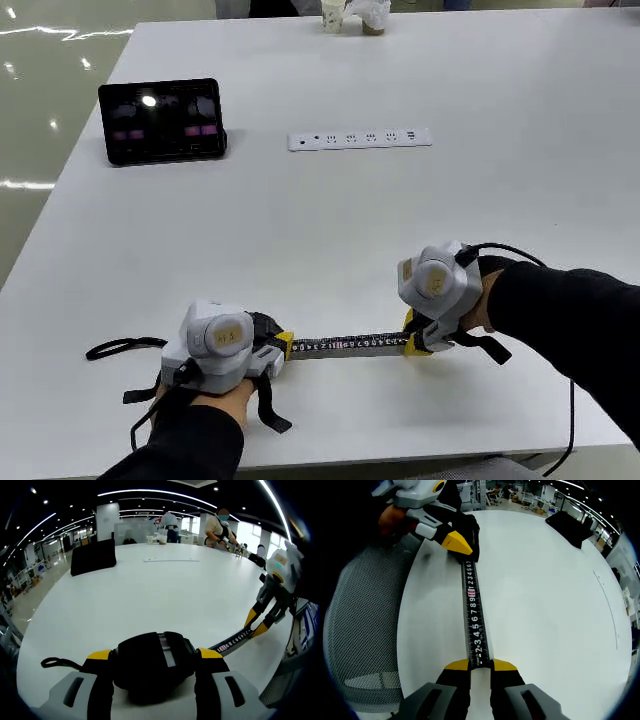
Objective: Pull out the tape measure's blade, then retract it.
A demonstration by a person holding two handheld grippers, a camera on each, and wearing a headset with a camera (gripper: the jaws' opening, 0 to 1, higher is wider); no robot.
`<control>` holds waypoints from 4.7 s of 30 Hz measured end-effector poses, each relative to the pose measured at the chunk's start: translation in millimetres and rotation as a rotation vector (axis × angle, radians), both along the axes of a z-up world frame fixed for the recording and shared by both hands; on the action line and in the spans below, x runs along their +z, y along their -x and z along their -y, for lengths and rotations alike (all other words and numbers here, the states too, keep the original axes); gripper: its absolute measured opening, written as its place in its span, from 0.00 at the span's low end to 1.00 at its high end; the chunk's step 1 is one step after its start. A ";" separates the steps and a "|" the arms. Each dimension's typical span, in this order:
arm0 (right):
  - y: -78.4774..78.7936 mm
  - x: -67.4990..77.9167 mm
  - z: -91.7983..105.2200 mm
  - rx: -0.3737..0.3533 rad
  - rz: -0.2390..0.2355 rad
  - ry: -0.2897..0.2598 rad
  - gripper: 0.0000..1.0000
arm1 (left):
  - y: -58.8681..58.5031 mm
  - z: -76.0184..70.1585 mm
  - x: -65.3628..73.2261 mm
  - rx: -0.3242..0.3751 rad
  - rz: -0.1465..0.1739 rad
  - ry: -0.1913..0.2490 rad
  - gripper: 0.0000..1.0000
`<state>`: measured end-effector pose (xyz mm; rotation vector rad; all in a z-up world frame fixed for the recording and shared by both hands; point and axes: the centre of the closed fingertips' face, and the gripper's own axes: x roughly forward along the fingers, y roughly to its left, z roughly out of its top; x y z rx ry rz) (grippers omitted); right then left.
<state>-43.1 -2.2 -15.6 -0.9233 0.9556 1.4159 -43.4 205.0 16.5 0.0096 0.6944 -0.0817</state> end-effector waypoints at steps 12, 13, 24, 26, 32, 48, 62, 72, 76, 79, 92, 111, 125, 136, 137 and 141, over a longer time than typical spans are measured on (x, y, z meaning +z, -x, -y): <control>0.4 -0.9 -6.5 -0.008 -0.003 -0.008 0.12 | -0.4 -0.5 -0.4 -0.001 -0.003 -0.001 0.60; 0.7 -0.9 -7.1 -0.010 -0.003 -0.008 0.12 | -0.5 -0.6 -0.3 -0.002 -0.002 0.000 0.60; 0.8 -1.0 -12.0 -0.018 -0.005 -0.014 0.12 | -0.1 0.1 0.7 -0.005 0.000 -0.002 0.60; 0.2 -1.1 -13.3 -0.019 -0.007 -0.014 0.12 | -0.1 0.2 0.8 -0.004 -0.004 -0.003 0.60; 1.1 -1.4 -16.2 -0.024 0.006 -0.016 0.12 | -0.1 0.3 0.5 -0.003 0.000 0.001 0.60; 3.6 -1.1 -24.8 0.003 -0.004 -0.029 0.11 | 0.0 0.8 0.6 -0.003 -0.005 0.002 0.60; 3.5 -1.5 -33.3 -0.009 -0.009 -0.053 0.11 | 0.5 0.7 0.7 -0.002 -0.012 0.002 0.60; 4.7 -0.6 -39.5 -0.001 -0.013 -0.058 0.11 | 0.8 0.4 0.8 -0.002 -0.013 0.000 0.60; 5.2 -0.9 -41.2 0.009 -0.003 -0.052 0.11 | 1.1 0.6 0.9 -0.002 -0.014 0.001 0.60; 5.5 -0.9 -41.3 0.009 0.000 -0.046 0.11 | 1.1 0.6 1.1 -0.002 -0.015 0.002 0.60; 5.1 -1.3 -46.0 0.005 0.005 -0.055 0.11 | 0.8 0.6 -0.3 -0.001 -0.018 0.002 0.60; 6.6 -1.1 -54.6 0.001 0.008 -0.087 0.11 | 1.3 0.3 0.0 0.000 -0.017 0.004 0.60; 7.8 0.3 -63.0 0.001 0.003 -0.120 0.11 | 1.8 0.4 0.4 -0.001 -0.017 0.002 0.60; 7.3 0.5 -67.8 -0.011 0.007 -0.130 0.11 | 1.3 0.6 -0.4 -0.002 -0.019 0.001 0.60; 7.3 0.4 -68.3 -0.012 0.007 -0.130 0.11 | 1.3 0.6 -0.5 -0.001 -0.020 0.001 0.60; 7.4 0.3 -69.4 -0.006 0.011 -0.127 0.11 | 1.1 0.2 0.1 0.003 -0.021 0.016 0.60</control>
